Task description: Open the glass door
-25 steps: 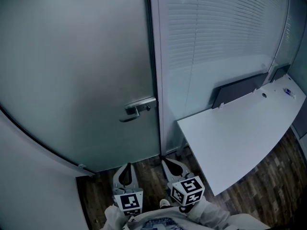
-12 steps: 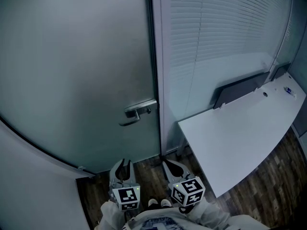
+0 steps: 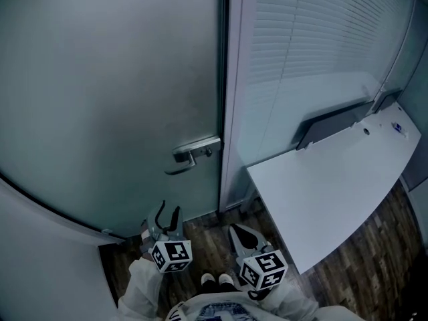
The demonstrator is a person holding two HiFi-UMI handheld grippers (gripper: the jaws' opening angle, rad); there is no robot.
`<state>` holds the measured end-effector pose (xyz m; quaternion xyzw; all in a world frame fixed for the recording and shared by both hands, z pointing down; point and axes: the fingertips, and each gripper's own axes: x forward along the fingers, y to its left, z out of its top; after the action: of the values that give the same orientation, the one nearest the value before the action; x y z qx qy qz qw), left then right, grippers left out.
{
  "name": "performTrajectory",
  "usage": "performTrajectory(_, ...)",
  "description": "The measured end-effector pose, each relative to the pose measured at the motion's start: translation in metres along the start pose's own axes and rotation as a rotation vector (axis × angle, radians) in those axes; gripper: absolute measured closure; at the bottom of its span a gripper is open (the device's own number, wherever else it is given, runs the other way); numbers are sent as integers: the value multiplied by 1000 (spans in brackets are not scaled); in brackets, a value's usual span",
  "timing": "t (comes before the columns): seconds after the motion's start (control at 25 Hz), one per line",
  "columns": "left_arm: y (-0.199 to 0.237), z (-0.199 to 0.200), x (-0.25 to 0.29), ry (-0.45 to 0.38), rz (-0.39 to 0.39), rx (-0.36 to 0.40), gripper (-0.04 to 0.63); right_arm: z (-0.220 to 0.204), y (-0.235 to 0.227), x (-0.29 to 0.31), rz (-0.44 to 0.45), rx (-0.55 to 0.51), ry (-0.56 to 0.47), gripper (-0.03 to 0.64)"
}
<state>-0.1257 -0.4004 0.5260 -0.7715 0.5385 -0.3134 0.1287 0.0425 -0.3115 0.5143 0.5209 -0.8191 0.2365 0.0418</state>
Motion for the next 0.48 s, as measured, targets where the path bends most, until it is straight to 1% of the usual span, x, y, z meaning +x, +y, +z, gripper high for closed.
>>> performTrajectory(0.08,8,1,12,-5,29,78,400,1,-6,-4,-26,0,2,611)
performTrajectory(0.24,18,-1,36,-22,73,289,401,-3,-13,-6,-63,4,10,611)
performTrajectory(0.32,17,0,47,-25,62,365,402,-3,-14,-7,-72,6,16,611)
performTrajectory(0.48,14,-1,70,-14,40,483,402,-5,-11,-6,-82,-1,28,611)
